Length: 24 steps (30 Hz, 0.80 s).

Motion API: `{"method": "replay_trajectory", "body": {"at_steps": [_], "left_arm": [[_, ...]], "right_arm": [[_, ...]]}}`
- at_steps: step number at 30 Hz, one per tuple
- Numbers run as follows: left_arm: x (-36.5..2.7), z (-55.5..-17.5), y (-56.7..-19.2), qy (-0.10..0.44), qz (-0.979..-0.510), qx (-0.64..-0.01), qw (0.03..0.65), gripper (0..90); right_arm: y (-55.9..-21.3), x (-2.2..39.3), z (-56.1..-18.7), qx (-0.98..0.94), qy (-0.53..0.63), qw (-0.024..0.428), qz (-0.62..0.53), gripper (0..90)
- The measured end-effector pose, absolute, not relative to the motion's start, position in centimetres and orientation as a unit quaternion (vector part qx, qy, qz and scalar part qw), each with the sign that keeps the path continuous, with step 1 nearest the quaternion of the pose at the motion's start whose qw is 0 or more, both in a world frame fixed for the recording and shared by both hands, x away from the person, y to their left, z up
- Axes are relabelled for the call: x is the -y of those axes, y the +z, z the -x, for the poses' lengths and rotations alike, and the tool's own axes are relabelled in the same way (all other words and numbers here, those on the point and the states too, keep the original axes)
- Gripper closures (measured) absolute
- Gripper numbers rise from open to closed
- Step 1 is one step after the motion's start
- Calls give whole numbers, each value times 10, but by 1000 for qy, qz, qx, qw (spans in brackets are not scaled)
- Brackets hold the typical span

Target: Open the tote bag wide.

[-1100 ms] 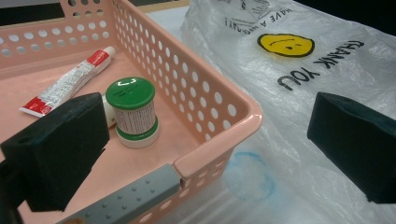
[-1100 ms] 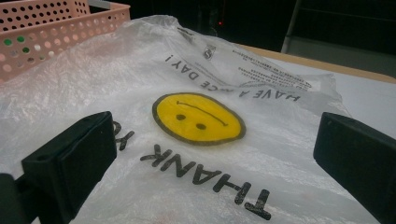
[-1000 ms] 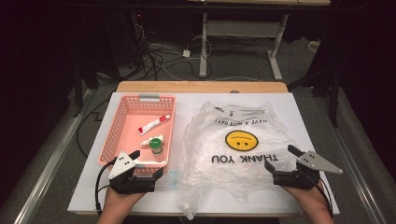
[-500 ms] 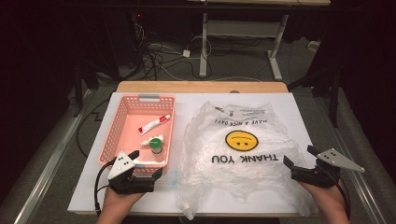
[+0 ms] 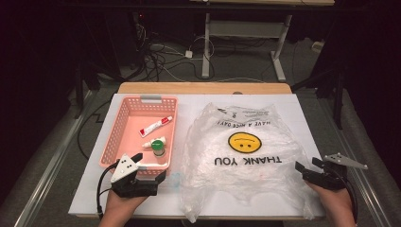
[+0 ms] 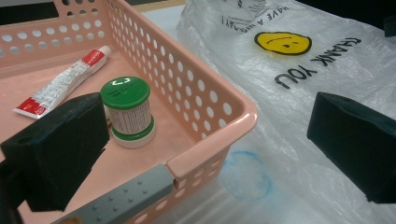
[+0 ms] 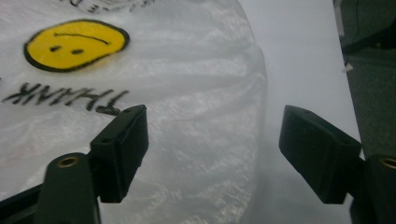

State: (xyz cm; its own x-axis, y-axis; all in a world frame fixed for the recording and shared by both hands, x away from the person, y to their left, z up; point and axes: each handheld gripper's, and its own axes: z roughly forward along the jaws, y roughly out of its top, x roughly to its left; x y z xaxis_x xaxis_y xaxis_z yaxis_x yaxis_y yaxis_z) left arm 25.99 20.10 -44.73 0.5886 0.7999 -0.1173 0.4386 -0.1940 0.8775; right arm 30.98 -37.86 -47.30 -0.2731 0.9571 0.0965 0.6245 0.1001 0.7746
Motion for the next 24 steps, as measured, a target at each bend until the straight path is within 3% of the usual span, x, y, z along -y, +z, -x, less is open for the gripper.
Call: {"method": "replay_trajectory", "body": {"at_steps": [9,13,15,16,18,20,21,22,24], "left_arm": [[-200,-260,-448,185,-752,-412,480,0],[-200,-260,-447,186,-752,-412,480,0],[-199,-260,-447,186,-753,-413,478,0],[-199,-260,-447,185,-753,-413,478,0],[-199,-260,-447,185,-754,-413,477,0],[-198,-260,-448,184,-753,-413,477,0],[-198,-260,-449,181,-753,-414,478,0],[-198,-260,-449,181,-754,-414,477,0],[-197,-261,-449,180,-756,-412,476,0]], "right_arm": [[-475,382,-312,-700,360,203,-582,363],[-477,382,-313,-704,354,197,-583,456],[-477,382,-313,-706,357,192,-581,509],[-477,381,-312,-712,357,189,-574,590],[-477,380,-312,-715,356,190,-570,629],[-477,376,-310,-734,353,185,-549,785],[-477,376,-310,-734,353,185,-549,785],[-477,372,-307,-743,357,177,-538,852],[-476,368,-303,-750,357,174,-530,898]]}}
